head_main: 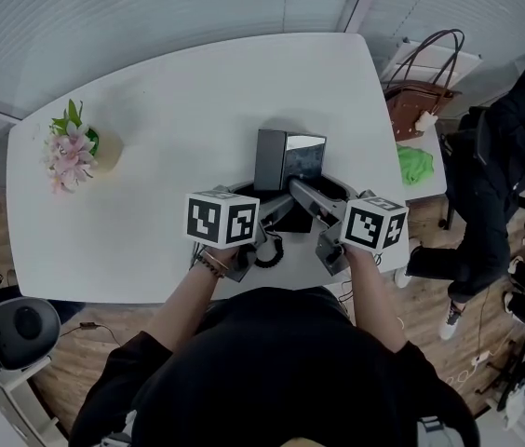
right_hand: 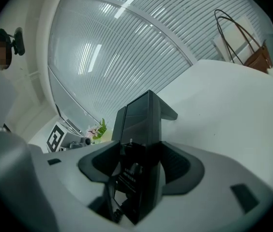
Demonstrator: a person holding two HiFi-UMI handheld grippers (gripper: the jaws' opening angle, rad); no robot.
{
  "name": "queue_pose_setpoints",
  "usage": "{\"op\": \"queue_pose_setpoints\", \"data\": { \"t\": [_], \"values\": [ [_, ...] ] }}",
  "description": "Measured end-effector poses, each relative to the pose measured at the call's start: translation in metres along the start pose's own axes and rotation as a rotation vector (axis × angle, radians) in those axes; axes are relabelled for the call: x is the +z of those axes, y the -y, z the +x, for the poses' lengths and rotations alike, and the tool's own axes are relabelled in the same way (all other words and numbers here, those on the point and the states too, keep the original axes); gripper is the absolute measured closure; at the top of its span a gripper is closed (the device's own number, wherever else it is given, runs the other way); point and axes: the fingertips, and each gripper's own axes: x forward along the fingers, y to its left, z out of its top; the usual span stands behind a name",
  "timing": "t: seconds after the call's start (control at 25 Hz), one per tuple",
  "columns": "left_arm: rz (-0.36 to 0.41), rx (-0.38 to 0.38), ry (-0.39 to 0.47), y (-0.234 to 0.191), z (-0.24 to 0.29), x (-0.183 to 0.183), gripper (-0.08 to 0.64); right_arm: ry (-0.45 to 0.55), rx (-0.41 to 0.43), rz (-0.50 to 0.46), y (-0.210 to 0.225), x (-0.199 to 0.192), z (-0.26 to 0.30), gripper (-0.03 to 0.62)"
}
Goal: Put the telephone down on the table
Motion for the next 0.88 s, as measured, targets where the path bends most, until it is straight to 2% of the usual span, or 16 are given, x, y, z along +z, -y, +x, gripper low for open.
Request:
{"op": "queue_pose_setpoints", "data": {
  "t": [0.08, 0.24, 0.36, 0.6, 0.88],
  "values": [
    [0.018, 0.023, 0.016, -0.004, -0.003, 0.002, 0.222, 0.006, 0.001, -0.017, -0.002, 0.002, -0.001, 0.339],
    [0.126, 0.094, 0.093, -0.011, -0.015, 0.015, 0.204, 0.025, -0.002, -0.05, -0.006, 0.009, -0.006, 0.337],
    [0.17, 0.123, 0.124, -0.011, -0.021, 0.022, 0.204, 0.037, -0.01, -0.059, -0.007, 0.013, -0.007, 0.337],
    [0.235, 0.137, 0.244, 0.003, -0.039, 0.044, 0.204, 0.111, -0.056, -0.127, -0.012, 0.032, -0.019, 0.336],
    [0.321, 0.144, 0.387, 0.023, -0.064, 0.075, 0.204, 0.232, -0.05, -0.241, -0.042, 0.068, -0.04, 0.337]
  ]
}}
